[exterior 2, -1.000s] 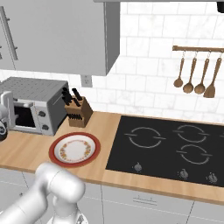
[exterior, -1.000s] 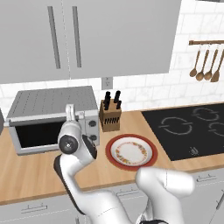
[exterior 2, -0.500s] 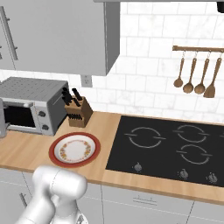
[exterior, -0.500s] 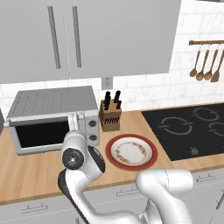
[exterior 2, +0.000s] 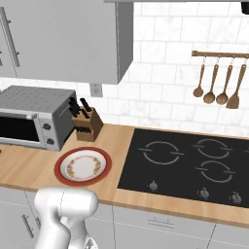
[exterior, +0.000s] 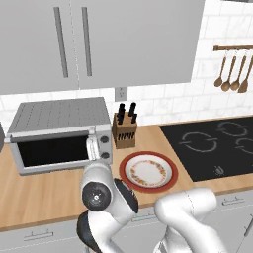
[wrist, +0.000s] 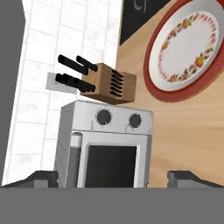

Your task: Pick up the kebab skewer and baguette bread, and place them inside the toaster oven. Close the toaster oven door and start by setting the timer.

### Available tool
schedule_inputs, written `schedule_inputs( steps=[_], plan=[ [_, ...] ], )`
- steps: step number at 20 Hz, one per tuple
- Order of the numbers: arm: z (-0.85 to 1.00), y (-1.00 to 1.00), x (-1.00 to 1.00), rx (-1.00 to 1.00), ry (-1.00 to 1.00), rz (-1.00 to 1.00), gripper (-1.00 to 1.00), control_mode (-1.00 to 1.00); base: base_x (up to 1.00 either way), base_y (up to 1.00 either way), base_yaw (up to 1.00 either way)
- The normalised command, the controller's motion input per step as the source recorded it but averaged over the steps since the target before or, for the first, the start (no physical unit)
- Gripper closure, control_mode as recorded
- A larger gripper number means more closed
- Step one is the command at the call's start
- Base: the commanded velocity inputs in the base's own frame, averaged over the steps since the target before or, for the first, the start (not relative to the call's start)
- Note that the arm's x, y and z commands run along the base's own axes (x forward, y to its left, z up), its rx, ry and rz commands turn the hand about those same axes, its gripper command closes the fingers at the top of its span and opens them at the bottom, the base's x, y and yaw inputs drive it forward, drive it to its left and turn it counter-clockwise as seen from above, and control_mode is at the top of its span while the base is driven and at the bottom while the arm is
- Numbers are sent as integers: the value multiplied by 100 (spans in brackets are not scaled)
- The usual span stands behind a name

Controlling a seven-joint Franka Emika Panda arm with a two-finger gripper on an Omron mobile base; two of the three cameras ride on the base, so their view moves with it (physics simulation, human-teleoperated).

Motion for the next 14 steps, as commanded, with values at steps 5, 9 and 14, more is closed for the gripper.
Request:
schedule_inputs(
  steps=[5,9,14],
  plan=[
    [21,-16,-70,3,26,-7,-100,-100,0,0,0],
    [0,-26,-52,0,25,-1,-100,-100,0,0,0],
    [0,-28,-32,0,27,0,-100,-100,0,0,0]
  ],
)
